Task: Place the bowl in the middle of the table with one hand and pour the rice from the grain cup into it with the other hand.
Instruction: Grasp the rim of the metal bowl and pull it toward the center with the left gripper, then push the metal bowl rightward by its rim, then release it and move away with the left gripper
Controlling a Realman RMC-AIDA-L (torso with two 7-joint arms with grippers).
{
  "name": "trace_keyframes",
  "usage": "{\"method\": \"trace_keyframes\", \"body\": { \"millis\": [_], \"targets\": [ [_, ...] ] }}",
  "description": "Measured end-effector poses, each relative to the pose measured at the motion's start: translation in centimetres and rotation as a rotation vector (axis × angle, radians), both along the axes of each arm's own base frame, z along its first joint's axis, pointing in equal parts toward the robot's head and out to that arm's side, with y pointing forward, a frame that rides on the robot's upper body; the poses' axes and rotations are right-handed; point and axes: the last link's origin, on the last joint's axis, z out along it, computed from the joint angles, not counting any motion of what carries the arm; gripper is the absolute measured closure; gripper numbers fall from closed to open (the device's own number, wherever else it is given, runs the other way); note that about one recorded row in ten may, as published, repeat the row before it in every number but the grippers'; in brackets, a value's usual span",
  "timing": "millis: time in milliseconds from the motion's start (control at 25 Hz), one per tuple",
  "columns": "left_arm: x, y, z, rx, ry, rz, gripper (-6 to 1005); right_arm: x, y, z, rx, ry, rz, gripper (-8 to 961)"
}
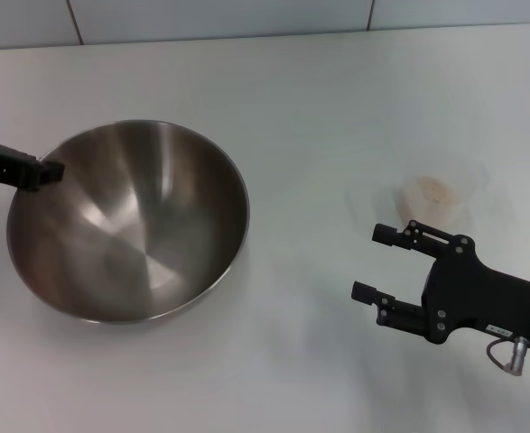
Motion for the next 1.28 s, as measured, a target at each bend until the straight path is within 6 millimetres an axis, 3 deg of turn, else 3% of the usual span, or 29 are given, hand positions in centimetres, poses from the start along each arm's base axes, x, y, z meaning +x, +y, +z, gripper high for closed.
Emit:
{"method": "trace_keyframes", "body": {
  "millis": [560, 760, 880, 1280],
  "targets": [
    [2.3, 1.1, 1.0, 0.000, -0.074, -0.022, 957, 0.0, 0.0, 0.0, 0.005, -0.002, 0.006, 236],
    [3.5, 1.6, 0.3, -0.025, -0.079, -0.052, 958, -0.1, -0.1, -0.1, 0.011, -0.004, 0.014, 236],
    [5.0, 2.4, -1.1, -0.071, -0.086, -0.078, 958, -0.1, -0.1, -0.1, 0.010, -0.003, 0.015, 236],
    [7.1, 3.7, -3.3, -0.122, -0.061, -0.124, 958, -0.2, -0.2, -0.1, 0.009, 0.004, 0.021, 237]
  ]
}}
